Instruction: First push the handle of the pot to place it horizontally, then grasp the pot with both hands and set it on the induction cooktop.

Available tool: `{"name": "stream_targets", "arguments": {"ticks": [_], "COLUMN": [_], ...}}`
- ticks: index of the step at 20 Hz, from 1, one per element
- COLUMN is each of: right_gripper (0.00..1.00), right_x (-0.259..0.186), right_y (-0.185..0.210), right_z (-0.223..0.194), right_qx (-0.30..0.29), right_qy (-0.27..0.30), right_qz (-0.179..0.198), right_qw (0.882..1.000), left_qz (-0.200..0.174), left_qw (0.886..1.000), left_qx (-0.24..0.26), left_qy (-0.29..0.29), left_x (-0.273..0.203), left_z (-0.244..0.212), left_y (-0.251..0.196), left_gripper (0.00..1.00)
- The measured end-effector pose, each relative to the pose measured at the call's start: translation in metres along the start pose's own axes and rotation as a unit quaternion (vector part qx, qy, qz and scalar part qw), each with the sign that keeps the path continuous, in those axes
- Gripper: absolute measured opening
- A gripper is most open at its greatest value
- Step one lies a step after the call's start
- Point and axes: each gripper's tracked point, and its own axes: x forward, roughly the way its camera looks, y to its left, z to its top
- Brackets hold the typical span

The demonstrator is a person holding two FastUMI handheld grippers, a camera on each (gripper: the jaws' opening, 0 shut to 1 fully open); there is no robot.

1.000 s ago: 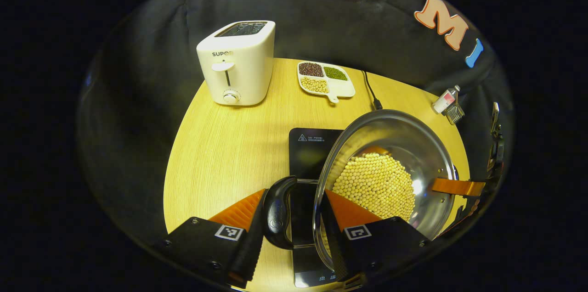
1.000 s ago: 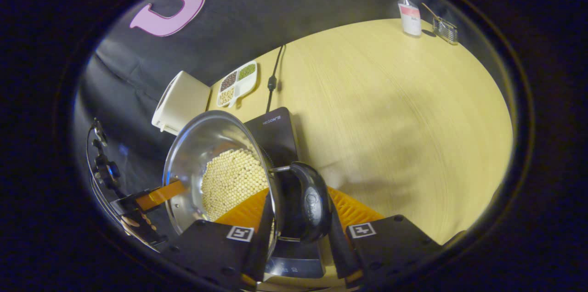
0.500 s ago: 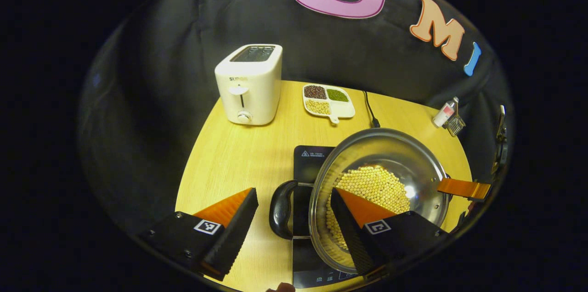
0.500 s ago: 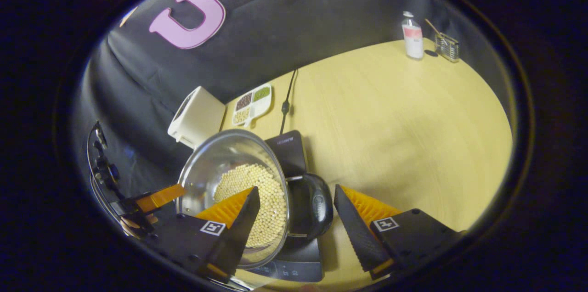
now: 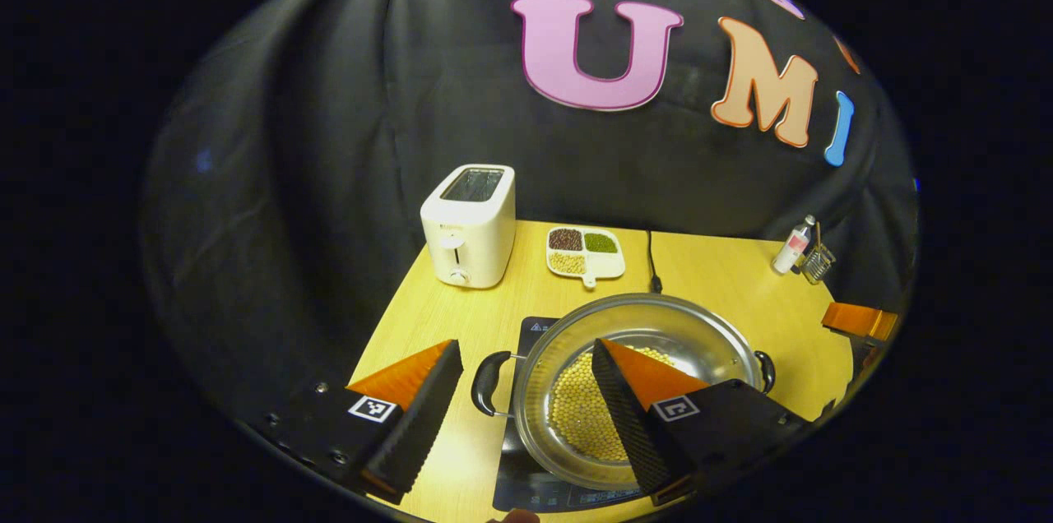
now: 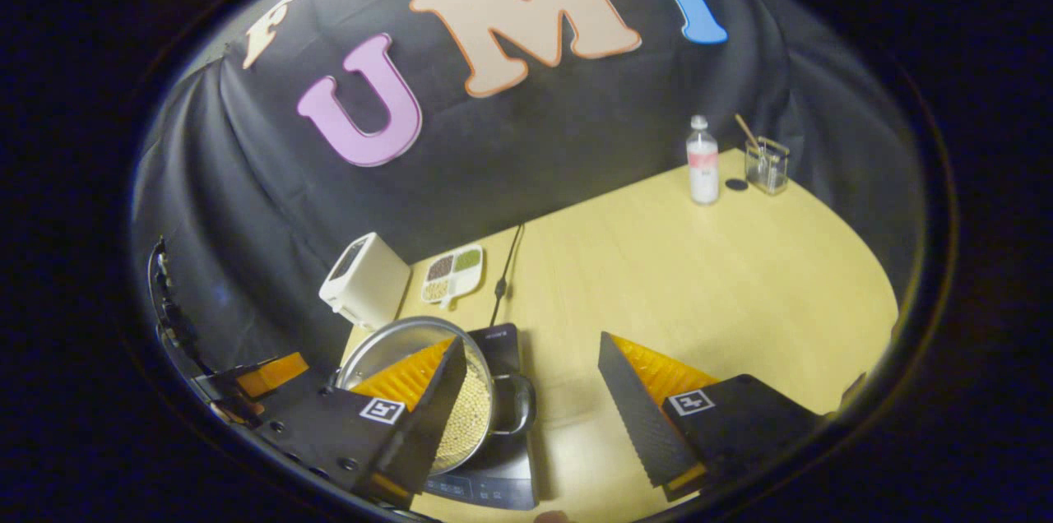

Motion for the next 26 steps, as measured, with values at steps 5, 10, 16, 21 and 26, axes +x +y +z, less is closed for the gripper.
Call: {"name": "stream_targets", "arguments": {"ticks": [5, 10, 16, 21, 26], "right_gripper": [0.90, 0.90, 0.99, 0.90, 0.91], "right_x": [-0.068, -0.135, -0.214, -0.256, -0.269], "right_y": [-0.011, -0.032, -0.062, -0.097, -0.105], "right_z": [0.062, 0.124, 0.174, 0.197, 0.188], "right_qx": [-0.065, -0.132, -0.166, -0.172, -0.181], "right_qy": [-0.075, -0.151, -0.222, -0.264, -0.270], "right_qz": [0.034, 0.066, 0.107, 0.117, 0.126], "right_qw": [0.994, 0.977, 0.955, 0.942, 0.937], "left_qz": [0.035, 0.064, 0.086, 0.097, 0.112], "left_qw": [0.997, 0.987, 0.965, 0.955, 0.951], "left_qx": [0.006, -0.023, -0.036, -0.034, -0.040], "left_qy": [-0.074, -0.146, -0.246, -0.280, -0.286], "left_x": [-0.067, -0.137, -0.211, -0.243, -0.260], "left_z": [0.036, 0.067, 0.096, 0.092, 0.079], "left_y": [-0.043, -0.117, -0.192, -0.224, -0.242], "left_gripper": [0.97, 0.96, 0.99, 0.93, 0.94]}}
